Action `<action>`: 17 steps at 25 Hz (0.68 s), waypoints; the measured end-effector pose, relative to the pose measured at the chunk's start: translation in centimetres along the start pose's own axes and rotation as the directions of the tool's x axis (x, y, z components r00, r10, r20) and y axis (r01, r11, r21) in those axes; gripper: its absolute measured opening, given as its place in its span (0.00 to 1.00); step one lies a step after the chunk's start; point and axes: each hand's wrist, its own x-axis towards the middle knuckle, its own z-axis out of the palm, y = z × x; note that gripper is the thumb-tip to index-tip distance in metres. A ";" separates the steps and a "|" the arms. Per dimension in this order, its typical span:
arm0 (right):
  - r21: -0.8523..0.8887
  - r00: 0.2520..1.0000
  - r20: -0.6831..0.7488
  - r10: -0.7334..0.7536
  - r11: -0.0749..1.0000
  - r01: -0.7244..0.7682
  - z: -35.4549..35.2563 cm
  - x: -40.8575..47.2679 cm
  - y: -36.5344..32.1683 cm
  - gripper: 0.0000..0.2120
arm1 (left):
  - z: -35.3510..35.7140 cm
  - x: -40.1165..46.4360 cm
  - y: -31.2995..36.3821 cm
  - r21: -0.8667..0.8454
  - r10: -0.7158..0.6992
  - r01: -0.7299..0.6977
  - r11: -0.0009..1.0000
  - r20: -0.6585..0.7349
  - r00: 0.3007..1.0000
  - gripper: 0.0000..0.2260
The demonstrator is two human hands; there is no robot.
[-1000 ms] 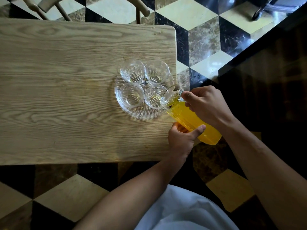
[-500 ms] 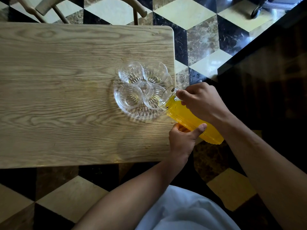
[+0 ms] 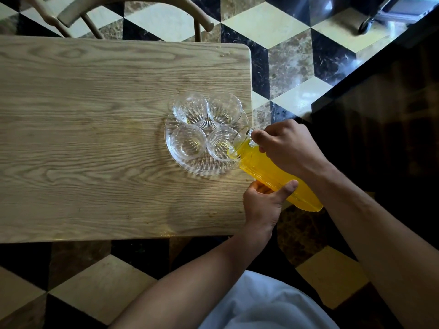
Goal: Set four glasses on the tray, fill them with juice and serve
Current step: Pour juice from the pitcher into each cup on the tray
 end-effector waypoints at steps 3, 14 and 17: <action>-0.006 1.000 0.012 0.005 1.000 -0.005 0.0 0.1 -0.2 0.24 | -0.1 0.1 0.0 0.006 -0.009 0.009 1.000 -0.011 1.000 0.22; -0.066 0.999 0.048 0.018 0.998 -0.015 0.3 0.8 -1.1 0.24 | 0.2 0.1 0.4 -0.049 -0.058 0.059 0.997 0.034 0.998 0.20; -0.090 0.999 0.049 0.012 0.996 -0.008 0.3 0.9 -1.3 0.24 | 0.2 0.2 0.5 -0.057 -0.067 0.069 0.996 0.037 0.997 0.21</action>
